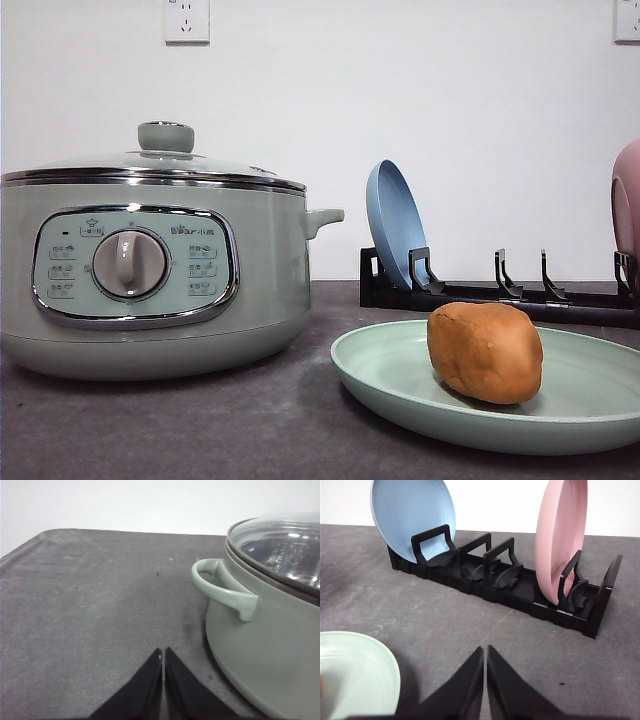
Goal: Transfer potato from steamer to green plate
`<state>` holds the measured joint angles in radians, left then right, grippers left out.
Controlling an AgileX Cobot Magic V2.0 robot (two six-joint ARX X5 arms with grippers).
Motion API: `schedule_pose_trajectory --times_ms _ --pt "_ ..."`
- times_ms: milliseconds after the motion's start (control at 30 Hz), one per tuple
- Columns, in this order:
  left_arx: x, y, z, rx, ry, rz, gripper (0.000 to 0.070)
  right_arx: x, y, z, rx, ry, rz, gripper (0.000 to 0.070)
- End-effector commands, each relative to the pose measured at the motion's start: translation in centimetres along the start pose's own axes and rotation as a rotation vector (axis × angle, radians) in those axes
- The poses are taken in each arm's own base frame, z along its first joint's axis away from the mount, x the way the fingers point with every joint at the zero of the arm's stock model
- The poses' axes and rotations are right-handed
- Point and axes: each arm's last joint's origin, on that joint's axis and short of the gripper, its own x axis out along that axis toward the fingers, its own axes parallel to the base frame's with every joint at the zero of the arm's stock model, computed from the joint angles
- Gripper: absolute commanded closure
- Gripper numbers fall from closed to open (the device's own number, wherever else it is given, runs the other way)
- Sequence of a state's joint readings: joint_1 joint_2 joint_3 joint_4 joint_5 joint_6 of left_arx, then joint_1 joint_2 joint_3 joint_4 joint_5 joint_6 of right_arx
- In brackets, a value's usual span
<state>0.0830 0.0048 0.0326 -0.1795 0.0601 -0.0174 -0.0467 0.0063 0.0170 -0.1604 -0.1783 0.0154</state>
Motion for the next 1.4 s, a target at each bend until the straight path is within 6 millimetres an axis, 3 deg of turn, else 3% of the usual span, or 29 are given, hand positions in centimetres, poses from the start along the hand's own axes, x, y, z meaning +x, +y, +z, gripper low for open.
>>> schedule_pose_trajectory --times_ms 0,1367 --pt "0.19 0.00 -0.72 -0.004 0.026 -0.009 0.0700 0.03 -0.03 -0.11 0.008 -0.001 -0.005 0.0700" --pt "0.19 0.00 -0.72 -0.004 0.026 -0.009 0.0700 0.03 -0.03 -0.11 0.008 -0.001 -0.005 0.0700"
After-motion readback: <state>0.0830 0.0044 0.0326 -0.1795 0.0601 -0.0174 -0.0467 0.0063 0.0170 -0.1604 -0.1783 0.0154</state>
